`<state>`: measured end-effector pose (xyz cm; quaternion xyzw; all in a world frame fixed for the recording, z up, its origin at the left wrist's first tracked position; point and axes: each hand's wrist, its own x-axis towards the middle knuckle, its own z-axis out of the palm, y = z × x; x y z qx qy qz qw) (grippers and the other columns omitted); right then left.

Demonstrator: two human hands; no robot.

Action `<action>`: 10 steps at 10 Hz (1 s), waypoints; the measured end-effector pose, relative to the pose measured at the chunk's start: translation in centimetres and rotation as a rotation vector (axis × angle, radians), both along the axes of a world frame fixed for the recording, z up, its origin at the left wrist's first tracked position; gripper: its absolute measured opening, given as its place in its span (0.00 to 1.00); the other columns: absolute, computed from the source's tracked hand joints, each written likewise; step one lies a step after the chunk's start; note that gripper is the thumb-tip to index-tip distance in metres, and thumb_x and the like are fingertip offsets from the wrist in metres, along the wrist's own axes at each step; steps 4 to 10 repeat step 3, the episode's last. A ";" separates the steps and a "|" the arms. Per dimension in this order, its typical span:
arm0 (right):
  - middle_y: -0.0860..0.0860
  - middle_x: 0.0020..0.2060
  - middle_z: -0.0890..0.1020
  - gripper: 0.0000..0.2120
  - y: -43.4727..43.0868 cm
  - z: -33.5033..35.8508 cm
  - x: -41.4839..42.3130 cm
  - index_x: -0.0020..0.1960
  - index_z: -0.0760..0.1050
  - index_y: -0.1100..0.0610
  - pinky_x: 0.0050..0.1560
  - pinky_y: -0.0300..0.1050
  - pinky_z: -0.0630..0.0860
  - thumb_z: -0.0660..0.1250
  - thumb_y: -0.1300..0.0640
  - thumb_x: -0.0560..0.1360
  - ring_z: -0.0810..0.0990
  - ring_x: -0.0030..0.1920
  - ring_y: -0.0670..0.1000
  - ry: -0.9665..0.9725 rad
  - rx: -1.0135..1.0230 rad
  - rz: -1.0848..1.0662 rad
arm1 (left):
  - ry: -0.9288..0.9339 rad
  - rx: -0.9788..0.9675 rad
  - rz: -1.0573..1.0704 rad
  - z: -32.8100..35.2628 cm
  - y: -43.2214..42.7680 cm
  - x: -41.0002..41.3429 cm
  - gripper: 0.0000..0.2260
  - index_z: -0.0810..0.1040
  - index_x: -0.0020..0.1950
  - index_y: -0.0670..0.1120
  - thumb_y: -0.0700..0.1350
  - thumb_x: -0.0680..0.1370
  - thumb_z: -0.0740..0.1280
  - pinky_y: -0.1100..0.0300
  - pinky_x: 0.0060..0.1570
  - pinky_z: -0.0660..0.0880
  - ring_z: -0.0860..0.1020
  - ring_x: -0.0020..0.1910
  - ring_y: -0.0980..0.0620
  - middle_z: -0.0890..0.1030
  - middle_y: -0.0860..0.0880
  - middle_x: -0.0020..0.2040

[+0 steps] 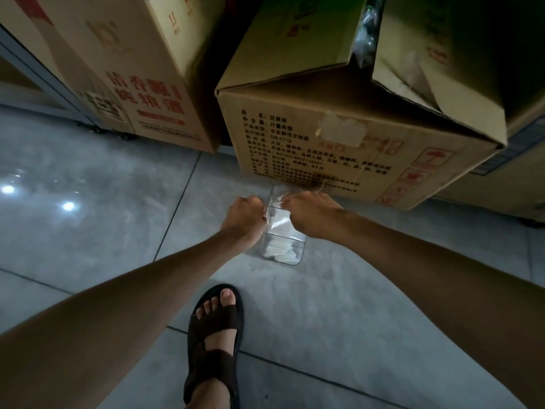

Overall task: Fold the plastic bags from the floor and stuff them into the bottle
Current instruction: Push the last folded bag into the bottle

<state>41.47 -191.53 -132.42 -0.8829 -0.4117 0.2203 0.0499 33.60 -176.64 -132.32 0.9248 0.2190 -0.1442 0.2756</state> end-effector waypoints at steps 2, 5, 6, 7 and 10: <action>0.53 0.65 0.78 0.28 0.4 1.4 -0.4 0.69 0.74 0.54 0.63 0.48 0.74 0.61 0.68 0.70 0.77 0.65 0.57 0.069 0.023 -0.009 | 0.017 0.001 -0.065 0.0 0.2 0.0 0.11 0.73 0.34 0.45 0.34 0.74 0.67 0.49 0.41 0.82 0.83 0.37 0.44 0.82 0.43 0.36; 0.51 0.68 0.76 0.30 0.0 2.0 -0.6 0.70 0.73 0.54 0.65 0.48 0.73 0.60 0.70 0.70 0.75 0.67 0.55 0.054 0.076 -0.028 | 0.040 0.035 -0.058 0.0 0.1 0.0 0.11 0.72 0.35 0.47 0.37 0.74 0.69 0.52 0.43 0.81 0.84 0.40 0.43 0.83 0.44 0.40; 0.51 0.68 0.76 0.30 0.0 2.0 -0.6 0.70 0.73 0.54 0.65 0.48 0.73 0.60 0.70 0.70 0.75 0.67 0.55 0.054 0.076 -0.028 | 0.040 0.035 -0.058 0.0 0.1 0.0 0.11 0.72 0.35 0.47 0.37 0.74 0.69 0.52 0.43 0.81 0.84 0.40 0.43 0.83 0.44 0.40; 0.51 0.68 0.76 0.30 0.0 2.0 -0.6 0.70 0.73 0.54 0.65 0.48 0.73 0.60 0.70 0.70 0.75 0.67 0.55 0.054 0.076 -0.028 | 0.040 0.035 -0.058 0.0 0.1 0.0 0.11 0.72 0.35 0.47 0.37 0.74 0.69 0.52 0.43 0.81 0.84 0.40 0.43 0.83 0.44 0.40; 0.51 0.68 0.76 0.30 0.0 2.0 -0.6 0.70 0.73 0.54 0.65 0.48 0.73 0.60 0.70 0.70 0.75 0.67 0.55 0.054 0.076 -0.028 | 0.040 0.035 -0.058 0.0 0.1 0.0 0.11 0.72 0.35 0.47 0.37 0.74 0.69 0.52 0.43 0.81 0.84 0.40 0.43 0.83 0.44 0.40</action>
